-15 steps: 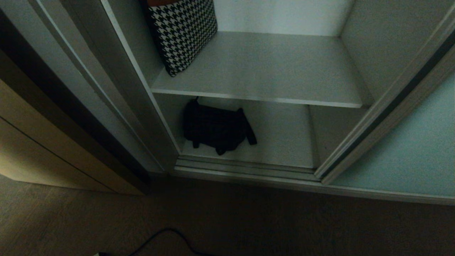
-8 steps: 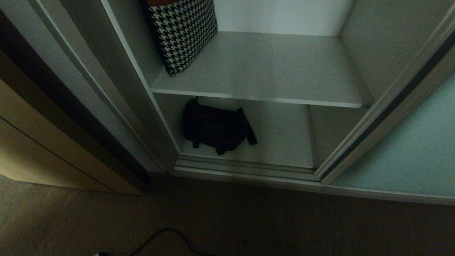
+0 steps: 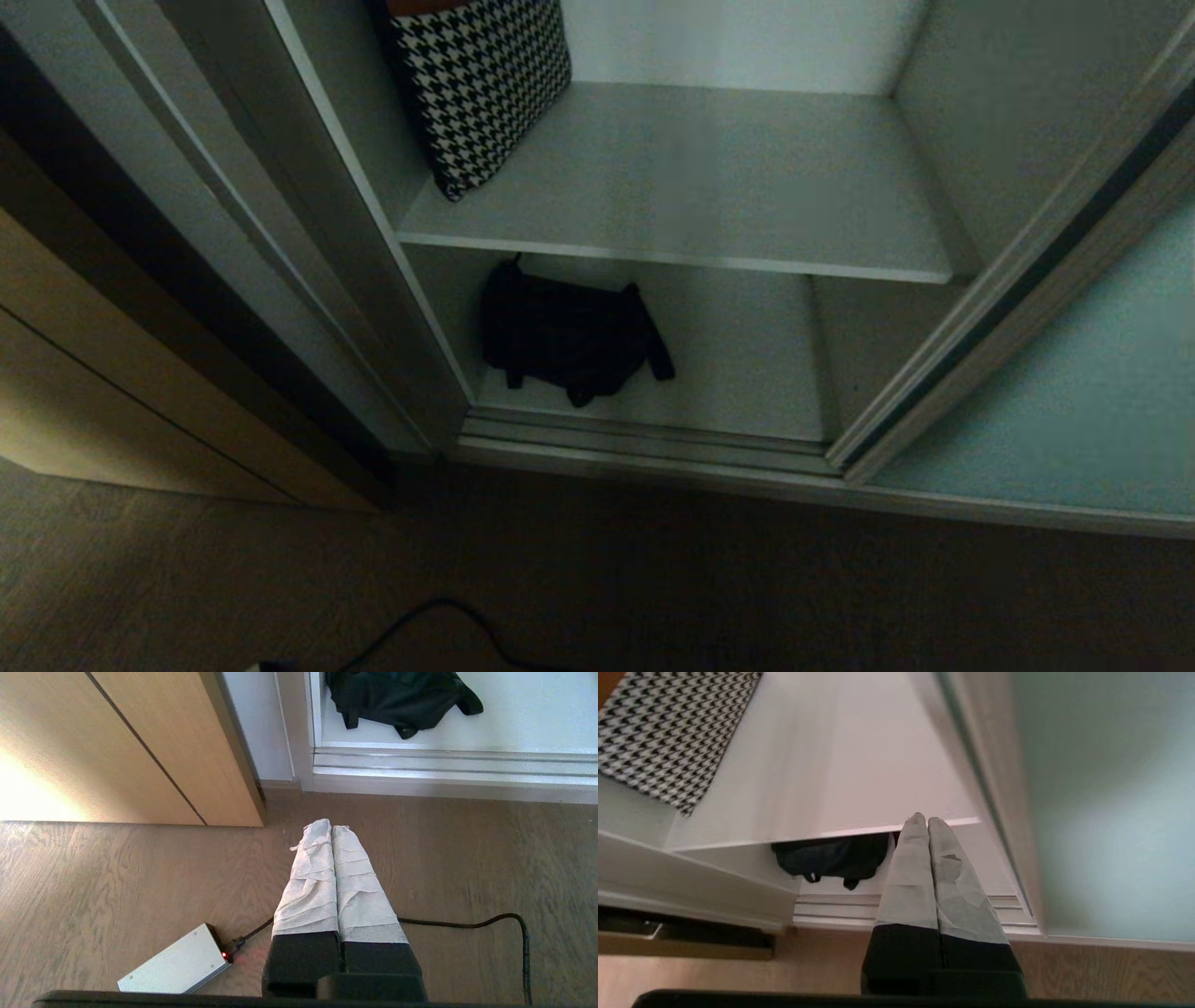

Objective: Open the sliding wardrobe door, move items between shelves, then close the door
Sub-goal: Close the door

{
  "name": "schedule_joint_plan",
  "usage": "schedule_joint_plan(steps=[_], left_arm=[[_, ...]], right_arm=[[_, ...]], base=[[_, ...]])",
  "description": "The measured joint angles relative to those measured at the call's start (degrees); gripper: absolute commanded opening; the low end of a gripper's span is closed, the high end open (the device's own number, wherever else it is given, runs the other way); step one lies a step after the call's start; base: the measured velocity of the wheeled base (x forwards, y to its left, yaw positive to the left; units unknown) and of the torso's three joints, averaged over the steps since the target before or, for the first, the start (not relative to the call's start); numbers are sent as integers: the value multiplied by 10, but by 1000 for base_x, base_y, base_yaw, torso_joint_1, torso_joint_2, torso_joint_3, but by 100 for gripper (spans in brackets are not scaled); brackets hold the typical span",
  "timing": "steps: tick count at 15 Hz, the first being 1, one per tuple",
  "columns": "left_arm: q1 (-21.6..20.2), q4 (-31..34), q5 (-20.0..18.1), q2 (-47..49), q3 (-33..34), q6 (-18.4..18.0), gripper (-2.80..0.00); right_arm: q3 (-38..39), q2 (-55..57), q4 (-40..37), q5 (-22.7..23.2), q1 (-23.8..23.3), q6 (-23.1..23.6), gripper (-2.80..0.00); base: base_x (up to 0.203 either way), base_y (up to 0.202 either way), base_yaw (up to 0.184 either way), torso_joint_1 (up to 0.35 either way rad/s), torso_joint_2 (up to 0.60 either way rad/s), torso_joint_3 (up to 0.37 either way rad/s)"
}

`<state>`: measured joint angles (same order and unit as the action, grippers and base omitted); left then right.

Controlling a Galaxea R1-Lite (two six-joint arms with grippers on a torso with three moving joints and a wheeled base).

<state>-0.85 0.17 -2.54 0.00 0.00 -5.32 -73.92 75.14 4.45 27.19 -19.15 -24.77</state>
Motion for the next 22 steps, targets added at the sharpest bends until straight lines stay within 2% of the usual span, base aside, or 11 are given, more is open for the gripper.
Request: schedule_joint_plan(steps=[3,7,9,22], left_arm=[[0,0,0,0,0,0,-280],[0,0,0,0,0,0,-280],[0,0,0,0,0,0,-280],[0,0,0,0,0,0,-280]], right_arm=[[6,-31,0,1,-2,-5,-280],[-15,-36,0,1,-70,-6,-280],[-25,-30,0,3,-89,-5,-280],[-47,42,1,4,-88,-9,-280]], base=[[0,0,0,0,0,0],[0,0,0,0,0,0],[0,0,0,0,0,0],[0,0,0,0,0,0]])
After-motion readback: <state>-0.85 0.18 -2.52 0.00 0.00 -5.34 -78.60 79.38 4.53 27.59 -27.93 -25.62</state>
